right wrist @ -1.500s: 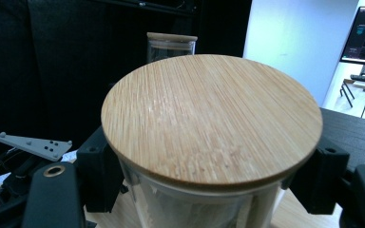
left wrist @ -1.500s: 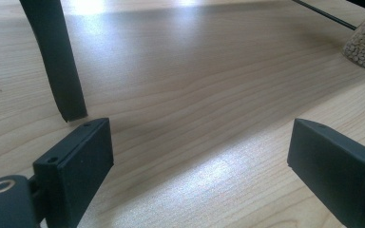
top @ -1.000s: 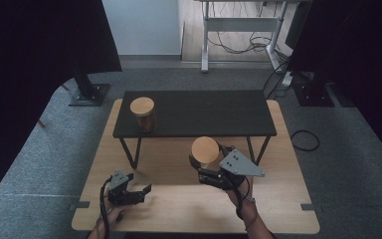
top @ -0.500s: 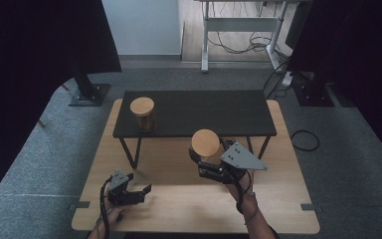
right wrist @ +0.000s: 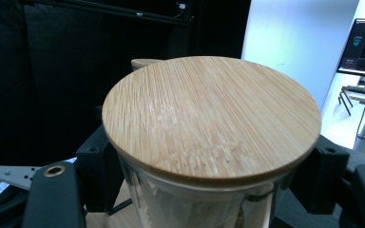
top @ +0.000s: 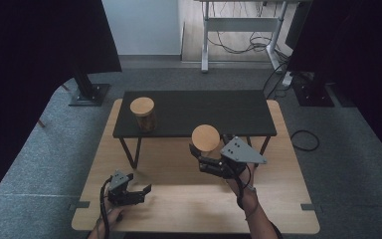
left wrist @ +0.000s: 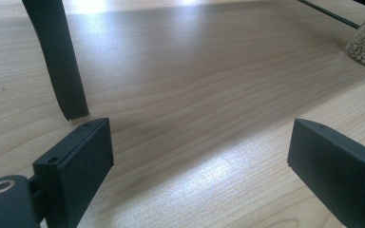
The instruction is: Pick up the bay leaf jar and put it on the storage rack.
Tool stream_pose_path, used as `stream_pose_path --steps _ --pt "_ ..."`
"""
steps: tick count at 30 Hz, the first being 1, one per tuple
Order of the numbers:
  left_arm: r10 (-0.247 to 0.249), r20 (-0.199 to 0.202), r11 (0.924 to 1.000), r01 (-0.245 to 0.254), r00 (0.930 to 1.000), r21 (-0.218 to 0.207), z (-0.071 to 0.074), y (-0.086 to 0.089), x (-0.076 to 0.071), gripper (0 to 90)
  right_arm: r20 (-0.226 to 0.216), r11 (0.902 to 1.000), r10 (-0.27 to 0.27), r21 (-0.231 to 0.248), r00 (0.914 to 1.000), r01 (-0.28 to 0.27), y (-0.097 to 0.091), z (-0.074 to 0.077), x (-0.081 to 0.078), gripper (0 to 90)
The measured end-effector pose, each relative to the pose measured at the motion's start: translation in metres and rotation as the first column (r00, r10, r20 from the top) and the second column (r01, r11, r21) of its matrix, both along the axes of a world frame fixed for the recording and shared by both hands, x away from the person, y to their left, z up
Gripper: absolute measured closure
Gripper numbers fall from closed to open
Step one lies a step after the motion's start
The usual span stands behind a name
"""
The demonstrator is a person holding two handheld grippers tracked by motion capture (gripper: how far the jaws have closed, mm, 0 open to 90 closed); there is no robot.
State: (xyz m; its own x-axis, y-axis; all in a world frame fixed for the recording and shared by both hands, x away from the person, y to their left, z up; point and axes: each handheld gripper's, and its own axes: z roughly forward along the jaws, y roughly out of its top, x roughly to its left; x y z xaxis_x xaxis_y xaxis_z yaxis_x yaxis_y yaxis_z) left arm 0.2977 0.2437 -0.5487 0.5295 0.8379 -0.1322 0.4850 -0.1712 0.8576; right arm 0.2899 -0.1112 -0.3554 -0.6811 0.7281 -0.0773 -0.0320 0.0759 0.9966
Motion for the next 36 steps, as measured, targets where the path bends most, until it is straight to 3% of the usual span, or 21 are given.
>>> stream_pose_path --steps 25,36 --pt "-0.002 -0.008 1.0000 0.002 1.0000 -0.001 0.000 0.001 0.001 7.4 0.006 0.9998 -0.022 -0.001 0.9997 0.022 -0.001 0.015 0.019 24.9" --pt "-0.003 -0.007 1.0000 0.003 1.0000 0.000 0.000 0.000 0.001 7.4 -0.011 0.9997 -0.025 0.007 0.9996 0.025 0.000 0.017 0.028 24.9"
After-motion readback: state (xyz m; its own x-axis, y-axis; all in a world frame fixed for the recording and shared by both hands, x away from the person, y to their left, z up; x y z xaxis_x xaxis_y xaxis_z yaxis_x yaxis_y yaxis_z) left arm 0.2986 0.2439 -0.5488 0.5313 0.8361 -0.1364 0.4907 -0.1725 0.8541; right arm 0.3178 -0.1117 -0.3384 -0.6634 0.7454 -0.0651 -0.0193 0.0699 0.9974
